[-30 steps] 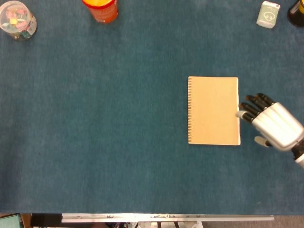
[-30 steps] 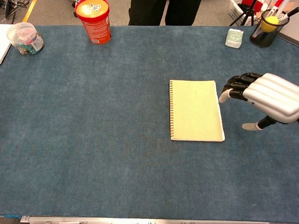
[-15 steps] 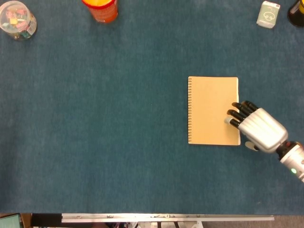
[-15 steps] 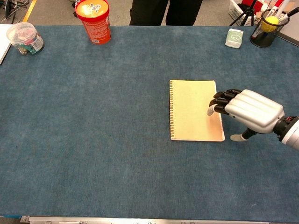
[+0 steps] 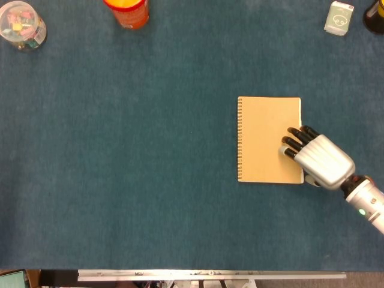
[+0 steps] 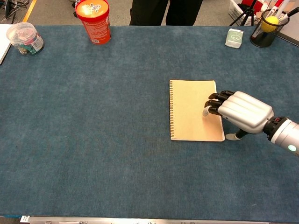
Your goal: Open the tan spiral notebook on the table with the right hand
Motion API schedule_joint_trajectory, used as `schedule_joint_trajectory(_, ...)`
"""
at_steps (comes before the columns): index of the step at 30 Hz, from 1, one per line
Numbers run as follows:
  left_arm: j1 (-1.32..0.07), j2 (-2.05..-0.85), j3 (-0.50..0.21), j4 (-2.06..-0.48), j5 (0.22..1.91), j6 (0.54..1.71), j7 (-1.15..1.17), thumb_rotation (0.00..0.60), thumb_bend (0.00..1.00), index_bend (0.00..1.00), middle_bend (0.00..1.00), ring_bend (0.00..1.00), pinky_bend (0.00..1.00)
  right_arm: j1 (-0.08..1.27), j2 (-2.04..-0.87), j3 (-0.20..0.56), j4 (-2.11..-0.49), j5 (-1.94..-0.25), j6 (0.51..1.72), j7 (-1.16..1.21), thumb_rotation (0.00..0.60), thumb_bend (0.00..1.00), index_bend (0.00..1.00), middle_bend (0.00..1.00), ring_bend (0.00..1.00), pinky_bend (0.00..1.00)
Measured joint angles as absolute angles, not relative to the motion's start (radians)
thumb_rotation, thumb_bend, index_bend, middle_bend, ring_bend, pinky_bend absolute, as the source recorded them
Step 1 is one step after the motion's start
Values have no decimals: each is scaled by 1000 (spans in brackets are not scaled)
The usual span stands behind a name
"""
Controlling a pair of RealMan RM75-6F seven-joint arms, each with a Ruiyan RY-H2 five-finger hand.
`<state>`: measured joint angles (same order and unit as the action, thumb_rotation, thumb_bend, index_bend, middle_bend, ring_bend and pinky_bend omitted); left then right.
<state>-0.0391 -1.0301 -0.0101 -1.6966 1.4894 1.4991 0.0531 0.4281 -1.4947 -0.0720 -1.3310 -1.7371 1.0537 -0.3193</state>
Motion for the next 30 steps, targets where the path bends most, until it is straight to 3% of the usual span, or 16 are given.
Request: schedule_joint_trajectory(30,-36,-1029,-13,-1693,1485,1497,59,600,509,300,275,152,166,465,-1524,-51,-1312,-1678,1076,-312,600,44,310,261,144,213)
